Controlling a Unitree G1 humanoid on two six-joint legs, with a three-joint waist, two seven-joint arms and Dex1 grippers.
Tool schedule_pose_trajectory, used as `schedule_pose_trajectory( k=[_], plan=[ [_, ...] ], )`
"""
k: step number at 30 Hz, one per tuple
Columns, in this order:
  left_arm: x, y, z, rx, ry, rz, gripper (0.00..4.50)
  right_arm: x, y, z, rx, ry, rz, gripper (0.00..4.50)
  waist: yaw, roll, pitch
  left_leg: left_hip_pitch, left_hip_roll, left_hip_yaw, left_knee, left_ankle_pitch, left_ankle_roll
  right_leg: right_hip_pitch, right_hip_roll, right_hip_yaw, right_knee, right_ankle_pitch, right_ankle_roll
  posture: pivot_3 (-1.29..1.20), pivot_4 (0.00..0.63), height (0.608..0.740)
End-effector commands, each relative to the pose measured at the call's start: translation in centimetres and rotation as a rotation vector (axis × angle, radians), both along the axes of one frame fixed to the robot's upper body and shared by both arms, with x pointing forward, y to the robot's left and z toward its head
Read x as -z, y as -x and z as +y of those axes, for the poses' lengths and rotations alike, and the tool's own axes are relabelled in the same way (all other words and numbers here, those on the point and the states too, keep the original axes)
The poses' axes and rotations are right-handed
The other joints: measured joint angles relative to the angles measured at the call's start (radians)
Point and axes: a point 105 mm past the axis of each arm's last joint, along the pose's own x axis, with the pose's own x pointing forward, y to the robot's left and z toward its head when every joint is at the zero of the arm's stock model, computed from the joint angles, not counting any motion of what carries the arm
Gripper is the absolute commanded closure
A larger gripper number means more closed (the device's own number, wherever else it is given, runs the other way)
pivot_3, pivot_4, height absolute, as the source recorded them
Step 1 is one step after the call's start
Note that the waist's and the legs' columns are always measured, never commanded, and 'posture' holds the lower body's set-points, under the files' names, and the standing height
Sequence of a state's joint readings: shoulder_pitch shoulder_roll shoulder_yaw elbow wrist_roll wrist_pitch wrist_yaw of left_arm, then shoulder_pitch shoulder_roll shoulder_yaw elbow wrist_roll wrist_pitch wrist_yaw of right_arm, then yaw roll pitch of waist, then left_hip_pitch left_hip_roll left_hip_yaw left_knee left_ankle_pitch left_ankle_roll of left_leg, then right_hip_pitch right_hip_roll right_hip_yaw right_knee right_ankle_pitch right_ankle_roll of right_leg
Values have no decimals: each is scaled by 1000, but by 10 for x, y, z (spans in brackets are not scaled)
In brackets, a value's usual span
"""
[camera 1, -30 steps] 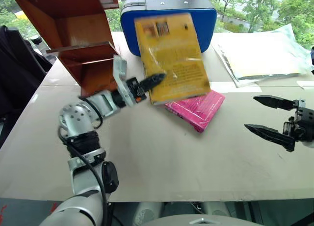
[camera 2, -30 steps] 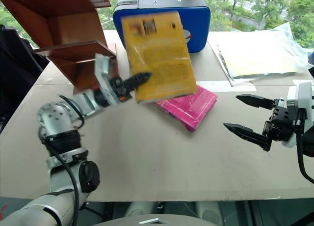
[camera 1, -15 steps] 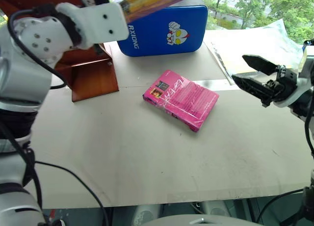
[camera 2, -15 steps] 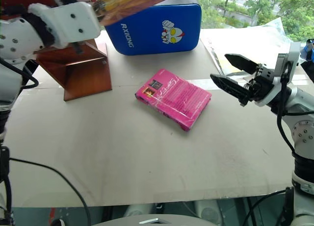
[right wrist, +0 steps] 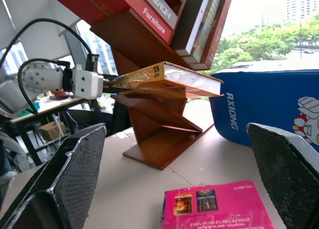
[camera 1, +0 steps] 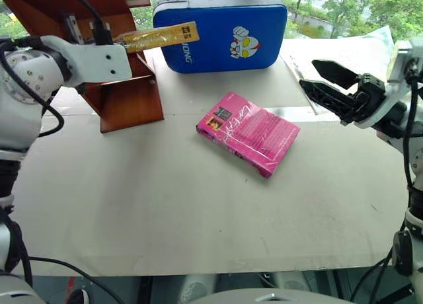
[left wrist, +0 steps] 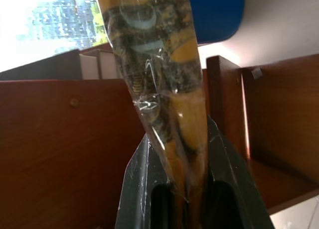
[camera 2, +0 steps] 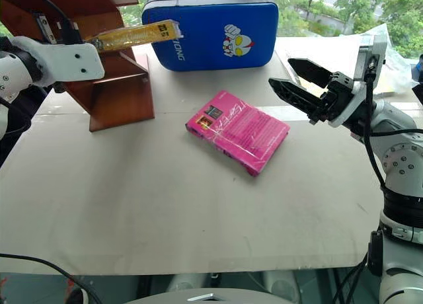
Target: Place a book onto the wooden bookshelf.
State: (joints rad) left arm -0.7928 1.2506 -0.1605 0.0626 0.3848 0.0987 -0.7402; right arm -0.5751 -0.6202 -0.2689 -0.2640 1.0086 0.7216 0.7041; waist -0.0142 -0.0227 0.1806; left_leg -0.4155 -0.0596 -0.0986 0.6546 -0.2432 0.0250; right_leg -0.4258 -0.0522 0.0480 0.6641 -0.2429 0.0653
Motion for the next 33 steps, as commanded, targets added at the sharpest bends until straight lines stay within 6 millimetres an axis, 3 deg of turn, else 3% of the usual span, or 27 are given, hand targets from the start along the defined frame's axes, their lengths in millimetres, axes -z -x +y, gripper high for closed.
schedule_pose_trajectory(
  k=[1,16,24,26,29,33],
  plan=[
    [-14,2,12,-54,-16,-44,4483,-5,6,0,38,36,-48,0,-1,0,0,0,0,0,0,0,0,0,0,0,0,0,0,0,150,740],
    [-4,10,49,-262,-10,71,4483,-2,7,-5,95,37,-63,0,-24,0,0,1,0,1,0,0,0,0,2,1,3,0,0,0,150,740],
    [-5,17,56,-302,48,57,669,-2,7,-4,93,38,-67,0,-28,0,0,1,0,4,1,0,0,-5,1,3,11,0,0,0,150,740],
    [-5,22,61,-330,63,63,96,-1,6,-5,94,42,-65,0,-28,0,0,1,0,5,4,0,0,-5,1,4,14,0,0,0,150,740],
    [-5,38,66,-375,88,63,96,1,6,-7,102,43,-64,0,-31,0,0,1,0,6,6,0,0,-5,1,5,15,0,0,0,150,740],
    [-25,59,79,-453,100,-23,96,4,7,-6,105,31,-56,0,-29,0,0,1,1,6,8,0,0,-5,1,5,15,0,0,0,150,740]
  ],
)
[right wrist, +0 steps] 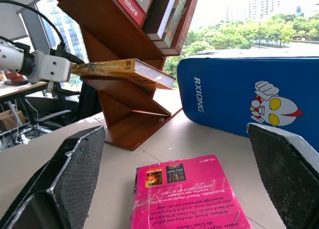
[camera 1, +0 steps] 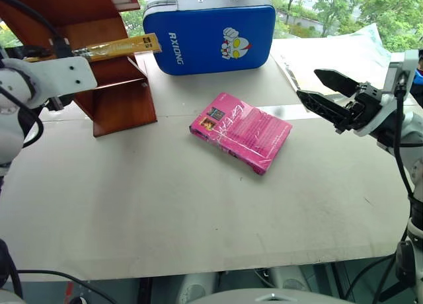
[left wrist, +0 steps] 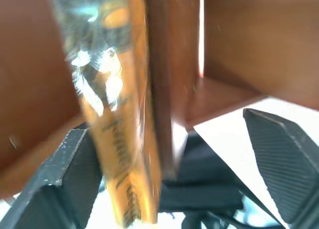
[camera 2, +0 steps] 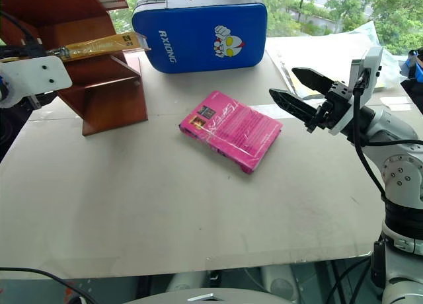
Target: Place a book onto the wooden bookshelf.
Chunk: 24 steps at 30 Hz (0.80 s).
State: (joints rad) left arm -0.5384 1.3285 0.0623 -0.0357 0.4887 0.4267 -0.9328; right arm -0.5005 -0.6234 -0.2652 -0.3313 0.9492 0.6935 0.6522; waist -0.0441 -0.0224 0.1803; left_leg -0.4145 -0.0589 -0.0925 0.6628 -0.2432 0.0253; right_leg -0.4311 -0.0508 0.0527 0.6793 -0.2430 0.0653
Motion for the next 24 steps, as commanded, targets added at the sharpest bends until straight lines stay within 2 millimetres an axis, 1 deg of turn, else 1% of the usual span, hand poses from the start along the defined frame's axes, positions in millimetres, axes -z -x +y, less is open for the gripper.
schedule_pose_trajectory(
  k=[1,2,8,11,13,14,15,16,17,19,20,21,22,23,24],
  plan=[
    [-47,23,9,-64,-34,-166,96,-9,6,-2,7,-15,-53,0,2,0,0,0,0,0,0,0,0,0,0,0,0,0,0,0,150,740],
    [-53,26,9,-65,-35,-191,96,-7,5,-1,5,-15,-50,0,3,0,0,0,0,0,0,0,0,0,0,0,0,0,0,0,150,740],
    [-66,32,6,-55,-25,-250,96,-6,1,0,-5,-15,-50,0,5,0,0,0,0,0,3,0,0,1,0,-1,1,1,-1,0,150,740],
    [-64,32,-9,14,134,-282,96,-6,1,0,-10,-11,-52,0,5,0,0,0,0,0,4,0,0,1,0,-1,1,1,-1,0,150,740],
    [-61,30,-26,85,265,-298,96,-4,1,-2,-9,-4,-50,0,6,0,0,0,0,0,4,0,0,1,0,-1,1,1,-1,0,150,740],
    [-61,28,-44,153,403,-329,96,-1,1,-3,-5,10,-45,0,10,0,0,-1,0,0,4,0,0,1,0,-1,1,1,-1,0,150,740],
    [-60,26,-61,212,498,-335,96,2,1,-4,-2,24,-41,0,11,0,0,-1,0,-1,5,0,0,2,0,-2,1,1,-1,0,150,740],
    [-53,24,-81,287,626,-306,96,7,1,-5,5,42,-35,0,14,0,0,-2,1,-3,7,0,0,2,1,-4,1,1,-1,0,150,740],
    [-35,24,-104,361,810,-226,96,15,1,-8,17,59,-23,0,14,-1,0,-2,0,-3,7,0,0,4,1,-4,0,2,0,0,150,740],
    [8,27,-130,415,1006,-62,96,37,1,-15,52,115,4,0,11,4,-5,0,0,-3,7,0,0,6,1,-3,-1,3,1,0,150,740],
    [20,30,-136,415,1051,-24,96,44,1,-18,64,136,11,0,11,5,-5,2,0,-2,8,0,0,9,1,-3,-2,2,2,0,150,740],
    [37,33,-142,414,1078,33,96,53,2,-21,79,168,19,0,8,5,-5,4,0,-1,8,0,0,11,1,-3,-2,2,2,0,150,740],
    [50,36,-147,415,1108,77,96,60,2,-23,87,190,25,0,2,5,-4,3,0,-2,7,0,0,10,1,-3,-2,2,2,0,150,740],
    [80,39,-154,402,1137,148,96,73,4,-27,101,214,45,0,-1,4,-3,3,1,-1,7,0,0,8,1,-1,-1,2,2,0,150,740],
    [103,43,-160,385,1185,192,96,84,4,-31,117,235,59,0,-3,4,-4,3,3,1,8,0,0,7,1,0,0,3,1,0,150,740]
  ],
)
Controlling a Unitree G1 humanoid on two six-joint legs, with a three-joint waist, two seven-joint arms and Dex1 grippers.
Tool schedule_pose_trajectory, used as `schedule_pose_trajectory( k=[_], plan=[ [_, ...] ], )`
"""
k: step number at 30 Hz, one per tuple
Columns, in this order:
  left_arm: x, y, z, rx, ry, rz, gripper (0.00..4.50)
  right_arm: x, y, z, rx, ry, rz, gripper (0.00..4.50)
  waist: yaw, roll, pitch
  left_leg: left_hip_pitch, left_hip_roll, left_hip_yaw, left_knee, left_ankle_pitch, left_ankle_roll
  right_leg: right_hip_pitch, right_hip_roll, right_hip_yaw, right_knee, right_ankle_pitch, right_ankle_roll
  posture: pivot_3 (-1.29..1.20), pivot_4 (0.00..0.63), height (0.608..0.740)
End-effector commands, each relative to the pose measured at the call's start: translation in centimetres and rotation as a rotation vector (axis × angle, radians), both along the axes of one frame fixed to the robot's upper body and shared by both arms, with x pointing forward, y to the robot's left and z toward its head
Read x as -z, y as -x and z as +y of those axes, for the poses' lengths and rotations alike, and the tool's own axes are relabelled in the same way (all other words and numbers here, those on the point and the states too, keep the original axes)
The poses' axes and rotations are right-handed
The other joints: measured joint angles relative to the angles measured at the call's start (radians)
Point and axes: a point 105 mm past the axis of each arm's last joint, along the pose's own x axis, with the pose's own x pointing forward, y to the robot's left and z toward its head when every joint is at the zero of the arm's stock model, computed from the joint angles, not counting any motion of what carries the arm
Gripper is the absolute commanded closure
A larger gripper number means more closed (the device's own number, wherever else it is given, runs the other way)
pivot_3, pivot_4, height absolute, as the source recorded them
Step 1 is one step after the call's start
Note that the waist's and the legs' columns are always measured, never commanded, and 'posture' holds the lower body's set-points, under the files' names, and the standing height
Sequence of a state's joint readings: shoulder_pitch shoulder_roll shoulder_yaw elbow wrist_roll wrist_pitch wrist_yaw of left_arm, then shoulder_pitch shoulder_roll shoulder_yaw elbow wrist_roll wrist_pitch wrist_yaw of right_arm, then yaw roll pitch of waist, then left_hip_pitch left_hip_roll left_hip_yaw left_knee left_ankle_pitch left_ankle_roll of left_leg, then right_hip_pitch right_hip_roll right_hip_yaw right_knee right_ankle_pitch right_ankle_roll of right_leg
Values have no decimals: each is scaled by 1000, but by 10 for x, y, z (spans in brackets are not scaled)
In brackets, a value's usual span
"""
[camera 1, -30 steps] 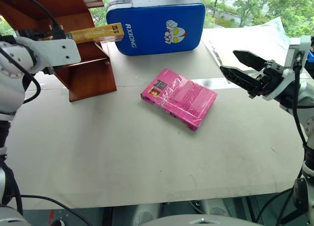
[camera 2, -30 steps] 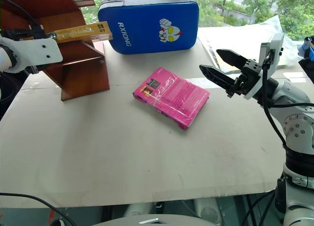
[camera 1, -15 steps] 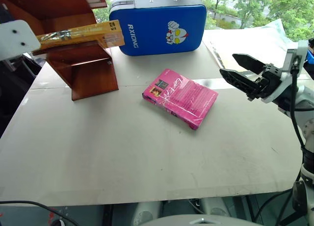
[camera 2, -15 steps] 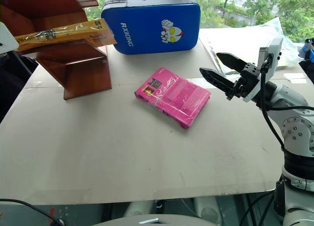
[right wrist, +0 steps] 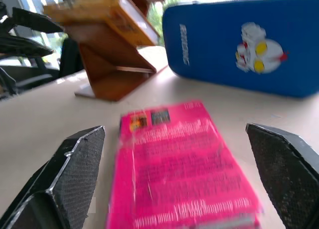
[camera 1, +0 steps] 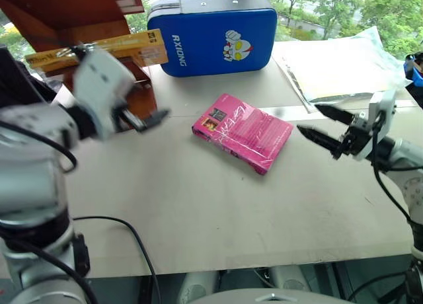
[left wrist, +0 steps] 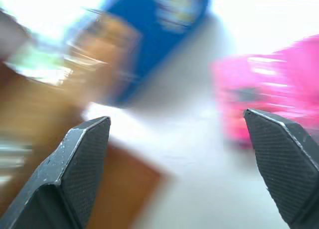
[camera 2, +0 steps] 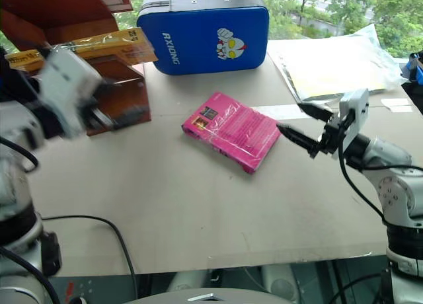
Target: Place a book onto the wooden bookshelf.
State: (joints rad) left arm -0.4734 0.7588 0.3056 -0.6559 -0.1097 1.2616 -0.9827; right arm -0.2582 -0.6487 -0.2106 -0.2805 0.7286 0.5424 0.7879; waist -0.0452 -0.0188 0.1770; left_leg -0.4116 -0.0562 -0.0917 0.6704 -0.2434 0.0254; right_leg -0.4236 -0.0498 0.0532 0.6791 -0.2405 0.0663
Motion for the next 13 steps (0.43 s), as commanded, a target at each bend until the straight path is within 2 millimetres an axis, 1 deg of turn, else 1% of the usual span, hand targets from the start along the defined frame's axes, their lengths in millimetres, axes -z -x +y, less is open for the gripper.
schedule_pose_trajectory(
  k=[1,2,3,4,6,7,10,11,13],
  plan=[
    [54,15,-17,25,56,54,96,22,5,-11,36,118,-45,0,-1,1,-1,2,2,2,-1,0,0,0,0,2,-1,1,-2,0,150,740],
    [69,17,-19,13,67,58,96,35,7,-14,51,157,-36,0,3,1,-1,7,2,3,-2,0,0,4,0,3,-1,1,-2,0,150,740],
    [79,19,-21,-14,129,60,96,48,7,-19,85,187,-28,0,7,1,-1,13,2,3,-5,0,0,10,0,3,-2,1,-2,0,150,740],
    [88,21,-22,-26,161,43,96,59,8,-25,123,191,-17,0,10,0,-1,16,3,3,-5,0,0,13,0,2,-3,1,-2,0,150,740],
    [102,28,-23,-72,306,51,96,76,12,-35,185,169,12,0,21,0,-1,15,5,3,-4,0,0,14,0,1,-5,1,-2,0,150,740],
    [109,32,-22,-84,315,41,96,83,15,-38,200,165,21,0,25,0,-1,15,6,3,-2,0,-1,15,0,0,-5,2,-3,0,150,740],
    [126,37,-11,-153,301,10,96,97,21,-43,218,164,39,0,32,1,-1,18,7,5,-1,0,-1,16,-1,0,-5,2,-4,0,150,740],
    [131,38,-5,-183,297,-7,96,100,24,-45,224,158,48,0,32,2,-1,19,7,6,-2,0,-1,18,-2,0,-5,0,-8,0,150,740],
    [138,40,0,-187,287,-14,96,104,26,-46,230,152,54,0,33,2,-2,19,7,6,-2,0,-1,18,-2,-1,-5,0,-8,0,150,740]
  ],
)
